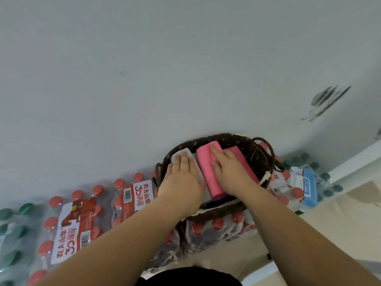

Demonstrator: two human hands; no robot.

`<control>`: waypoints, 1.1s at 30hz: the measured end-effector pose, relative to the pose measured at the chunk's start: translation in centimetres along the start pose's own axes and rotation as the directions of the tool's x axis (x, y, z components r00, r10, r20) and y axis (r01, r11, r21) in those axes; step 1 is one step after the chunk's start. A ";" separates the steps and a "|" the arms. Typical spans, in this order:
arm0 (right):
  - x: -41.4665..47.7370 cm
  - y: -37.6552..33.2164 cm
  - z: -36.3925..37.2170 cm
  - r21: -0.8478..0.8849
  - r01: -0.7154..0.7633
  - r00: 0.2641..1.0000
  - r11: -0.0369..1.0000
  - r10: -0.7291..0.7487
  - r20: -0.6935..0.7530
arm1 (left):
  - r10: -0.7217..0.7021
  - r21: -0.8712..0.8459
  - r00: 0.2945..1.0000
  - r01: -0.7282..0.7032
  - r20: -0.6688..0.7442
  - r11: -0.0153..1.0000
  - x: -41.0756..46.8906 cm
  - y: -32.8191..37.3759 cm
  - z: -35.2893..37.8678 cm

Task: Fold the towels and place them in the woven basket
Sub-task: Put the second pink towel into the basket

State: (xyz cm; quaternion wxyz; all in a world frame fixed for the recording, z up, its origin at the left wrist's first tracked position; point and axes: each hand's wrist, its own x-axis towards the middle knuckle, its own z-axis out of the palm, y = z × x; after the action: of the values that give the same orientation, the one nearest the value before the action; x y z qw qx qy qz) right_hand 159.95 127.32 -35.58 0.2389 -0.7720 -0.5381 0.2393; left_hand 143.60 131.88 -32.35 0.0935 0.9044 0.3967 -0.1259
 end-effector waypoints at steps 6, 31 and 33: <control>0.1 0.3 0.7 -0.504 0.037 0.996 0.863 -0.074 -0.053 | 0.044 0.108 0.992 -0.057 0.120 0.992 1.6 0.3 1.3; 2.3 1.3 0.9 -0.551 0.281 0.925 0.786 -0.068 0.374 | 0.035 0.297 0.969 -0.109 0.245 0.949 2.7 -0.8 0.8; 2.2 1.2 0.6 -0.511 0.277 0.921 0.814 -0.074 0.382 | 0.041 0.277 0.971 -0.107 0.234 0.955 2.5 -0.7 0.6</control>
State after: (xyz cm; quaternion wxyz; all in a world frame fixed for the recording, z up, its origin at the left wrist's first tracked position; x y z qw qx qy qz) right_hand 161.15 129.12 -37.02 -0.0726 -0.6997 -0.6874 0.1805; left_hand 144.63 133.91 -33.74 0.0103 0.9025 0.3268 -0.2803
